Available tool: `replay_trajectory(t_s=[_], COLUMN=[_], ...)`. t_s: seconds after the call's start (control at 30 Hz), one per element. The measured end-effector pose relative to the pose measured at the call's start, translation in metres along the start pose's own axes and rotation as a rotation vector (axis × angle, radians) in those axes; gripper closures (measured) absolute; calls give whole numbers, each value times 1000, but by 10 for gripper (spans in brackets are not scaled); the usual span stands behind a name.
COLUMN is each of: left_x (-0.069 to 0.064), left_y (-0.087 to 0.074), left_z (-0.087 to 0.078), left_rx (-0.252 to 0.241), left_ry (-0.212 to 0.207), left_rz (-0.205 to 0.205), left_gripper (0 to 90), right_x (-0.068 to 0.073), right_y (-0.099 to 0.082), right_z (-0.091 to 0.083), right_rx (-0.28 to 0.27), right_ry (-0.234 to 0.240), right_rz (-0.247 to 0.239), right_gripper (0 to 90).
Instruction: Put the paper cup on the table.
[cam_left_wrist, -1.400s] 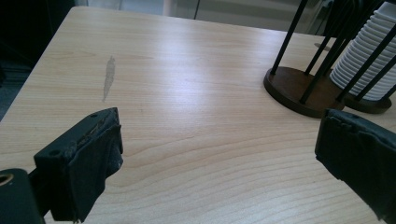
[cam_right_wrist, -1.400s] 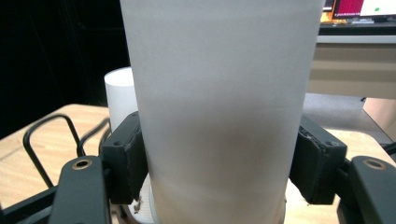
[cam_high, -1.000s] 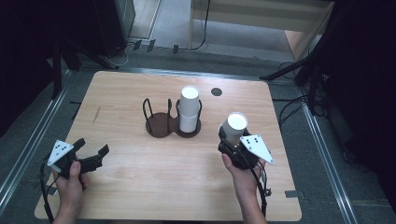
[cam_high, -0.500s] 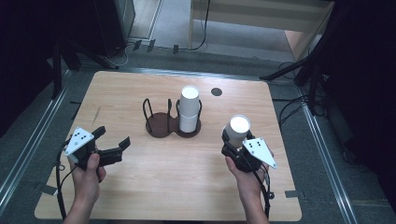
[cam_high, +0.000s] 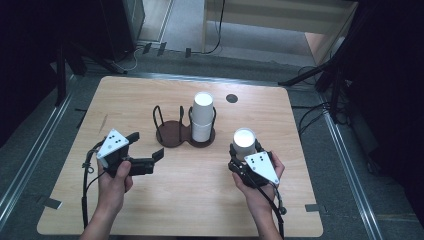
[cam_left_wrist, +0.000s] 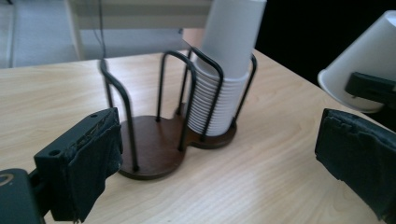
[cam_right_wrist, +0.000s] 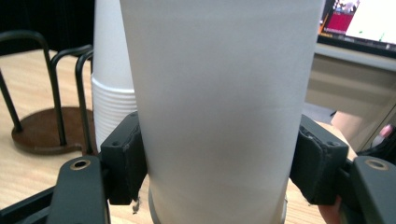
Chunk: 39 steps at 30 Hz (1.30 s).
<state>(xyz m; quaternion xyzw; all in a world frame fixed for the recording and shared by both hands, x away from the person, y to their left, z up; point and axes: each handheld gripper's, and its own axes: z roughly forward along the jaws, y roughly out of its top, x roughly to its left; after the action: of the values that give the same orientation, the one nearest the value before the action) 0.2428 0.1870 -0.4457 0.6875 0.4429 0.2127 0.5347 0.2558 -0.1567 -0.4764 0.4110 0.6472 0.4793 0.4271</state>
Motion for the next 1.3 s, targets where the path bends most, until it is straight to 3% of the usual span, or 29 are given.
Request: replay_trajectory(t_s=[0.03,0.13,0.23,0.3,0.37,0.4,0.43,0.47,0.57,0.6,0.63,0.73,0.8,0.87,1.07,1.13,1.17,1.2,1.3], left_x=[-2,-6,-10,-14,-20,-20,-24,-24,-30,-30,-31,-36,-37,-39,-42,-45,-47,-48,-52], left_y=[0,-1,-1,-1,-1,-1,-1,-1,-1,-1,-2,-2,-3,-3,-5,-6,-6,-7,-8], left_z=[2,7,11,14,18,18,20,20,24,24,25,27,28,29,31,32,33,34,36], left_rx=[8,33,54,64,83,83,95,95,111,111,114,120,121,123,129,136,139,143,149], left_ry=[-12,-30,-66,-83,-100,-100,-113,-113,-138,-138,-144,-167,-172,-192,-230,-246,-254,-263,-276], left_rz=[3,6,6,5,23,23,28,28,34,34,35,38,40,36,44,49,54,60,71], left_gripper=[11,12,12,12,12,12,12,12,12,12,12,13,13,13,41,42,42,44,55], right_x=[5,9,17,19,26,26,30,30,38,38,41,47,49,55,62,65,65,68,70], right_y=[-3,-4,-8,-10,-13,-13,-15,-15,-19,-19,-21,-24,-24,-27,-31,-33,-33,-35,-37], right_z=[1,1,3,3,4,4,5,5,5,5,5,5,5,4,4,3,3,3,3], right_rx=[3,1,-1,3,-1,-1,-6,-6,-17,-17,-22,-38,-46,-74,-112,-134,-134,-149,-158], right_ry=[-3,-6,-22,-32,-41,-41,-55,-55,-72,-72,-82,-92,-93,-101,-82,-90,-90,-99,-94], right_rz=[-39,-70,-155,-175,-257,-257,-320,-320,-412,-412,-464,-534,-553,-628,-703,-757,-757,-805,-830], right_gripper=[294,294,294,294,294,294,294,294,295,295,296,297,297,298,300,301,301,302,303])
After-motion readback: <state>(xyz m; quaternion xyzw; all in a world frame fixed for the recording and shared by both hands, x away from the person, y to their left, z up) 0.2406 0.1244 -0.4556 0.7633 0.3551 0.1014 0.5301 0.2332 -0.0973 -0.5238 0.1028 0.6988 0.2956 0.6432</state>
